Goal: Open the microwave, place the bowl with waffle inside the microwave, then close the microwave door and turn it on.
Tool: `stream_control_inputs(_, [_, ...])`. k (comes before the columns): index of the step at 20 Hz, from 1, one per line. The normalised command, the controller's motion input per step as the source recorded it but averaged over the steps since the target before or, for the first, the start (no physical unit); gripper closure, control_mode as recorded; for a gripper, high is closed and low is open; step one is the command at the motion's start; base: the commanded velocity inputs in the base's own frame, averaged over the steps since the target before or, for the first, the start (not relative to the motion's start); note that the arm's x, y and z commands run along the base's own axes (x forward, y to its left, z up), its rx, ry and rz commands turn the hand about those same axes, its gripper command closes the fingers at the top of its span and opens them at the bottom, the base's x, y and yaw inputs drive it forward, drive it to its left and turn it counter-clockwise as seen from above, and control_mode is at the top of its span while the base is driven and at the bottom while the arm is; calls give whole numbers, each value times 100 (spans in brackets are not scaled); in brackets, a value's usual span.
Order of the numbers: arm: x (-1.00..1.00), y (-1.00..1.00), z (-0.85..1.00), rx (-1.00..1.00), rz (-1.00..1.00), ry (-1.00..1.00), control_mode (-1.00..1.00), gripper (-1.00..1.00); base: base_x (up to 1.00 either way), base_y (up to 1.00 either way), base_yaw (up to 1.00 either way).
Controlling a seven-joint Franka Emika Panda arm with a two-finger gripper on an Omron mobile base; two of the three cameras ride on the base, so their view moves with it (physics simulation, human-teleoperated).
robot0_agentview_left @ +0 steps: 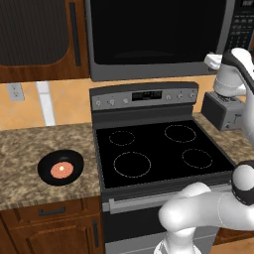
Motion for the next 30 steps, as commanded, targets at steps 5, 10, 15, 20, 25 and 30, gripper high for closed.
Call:
stream_control_inputs(5, [2, 1, 5, 0, 0, 7, -100, 100, 0, 0, 0])
stream_control_inputs(10, [-62, 26, 17, 0, 10, 0, -100, 100, 0, 0, 0])
stream_control_inputs(15, [-100, 56, 5, -3, 26, 0, -100, 100, 0, 0, 0])
stream_control_inputs(20, [-100, 82, 0, -14, 31, 0, -100, 100, 0, 0, 0])
stream_control_inputs(25, [-100, 99, 0, -16, 26, 0, -100, -100, 0, 0, 0])
stream_control_inputs(30, [-100, 22, 62, 1, 18, -7, -100, -100, 0, 0, 0])
